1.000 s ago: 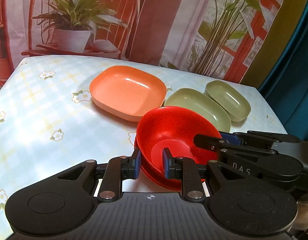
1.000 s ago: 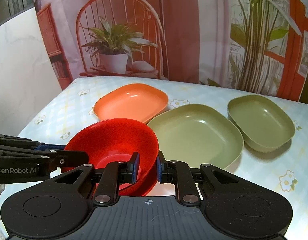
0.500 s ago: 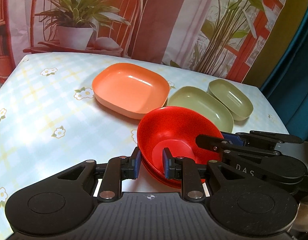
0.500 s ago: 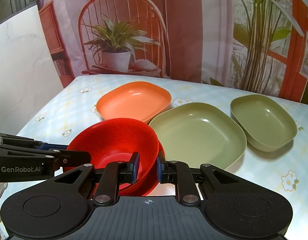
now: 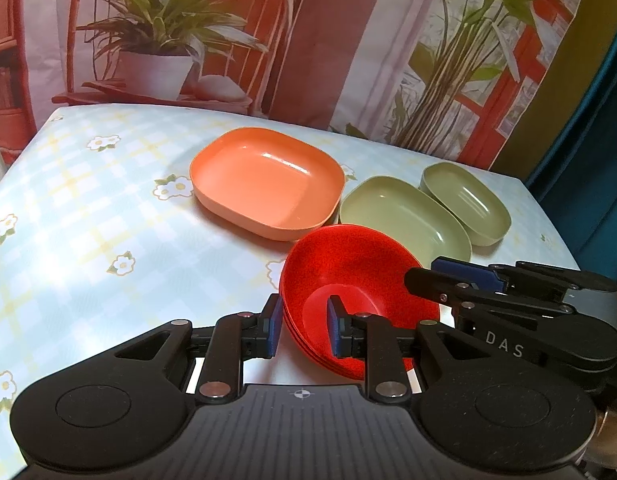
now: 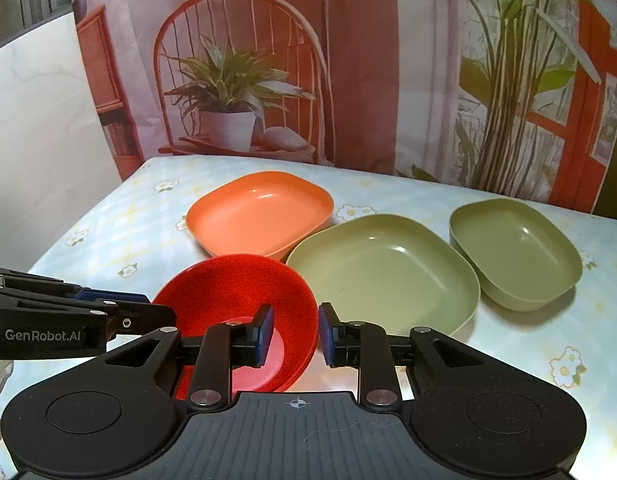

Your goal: Organize plates and bowls

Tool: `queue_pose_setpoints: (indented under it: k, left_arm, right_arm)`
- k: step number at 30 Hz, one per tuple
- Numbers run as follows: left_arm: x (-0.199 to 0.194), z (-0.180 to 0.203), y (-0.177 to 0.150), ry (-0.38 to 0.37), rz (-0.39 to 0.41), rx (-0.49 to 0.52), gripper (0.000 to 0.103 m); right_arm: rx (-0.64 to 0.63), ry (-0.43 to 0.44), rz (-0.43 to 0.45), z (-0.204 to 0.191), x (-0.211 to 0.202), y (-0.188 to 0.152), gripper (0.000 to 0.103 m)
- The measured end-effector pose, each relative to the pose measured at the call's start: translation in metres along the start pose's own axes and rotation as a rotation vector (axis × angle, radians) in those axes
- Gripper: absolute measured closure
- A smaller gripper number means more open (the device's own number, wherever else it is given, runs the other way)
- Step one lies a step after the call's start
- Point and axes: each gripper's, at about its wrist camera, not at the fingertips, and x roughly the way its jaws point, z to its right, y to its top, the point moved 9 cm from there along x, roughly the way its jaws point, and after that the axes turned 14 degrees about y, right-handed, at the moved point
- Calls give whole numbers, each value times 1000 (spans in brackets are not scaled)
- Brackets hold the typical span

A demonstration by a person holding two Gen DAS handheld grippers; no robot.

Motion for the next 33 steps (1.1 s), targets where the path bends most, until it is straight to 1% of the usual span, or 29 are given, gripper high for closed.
queue_pose_setpoints:
  k: [6,12,18,26,33]
  left_arm:
    - [-4,0,2,9,15,-3,78]
    - [-12,3,12,11,44,0,78]
    - [-22,4,25,23,83,17,78]
    - [-32,1,48,72,138,33,77]
    - [-41,0,67,94,179,47,77]
  right_arm:
    - [5,-8,14,4,-6,2,79]
    - [14,-15,37,14,-16,7,79]
    - [15,-28,72,28,-30,18,79]
    - [5,-46,108,50,-47,35,79]
    - [-10,-57,142,66,-60,53,79]
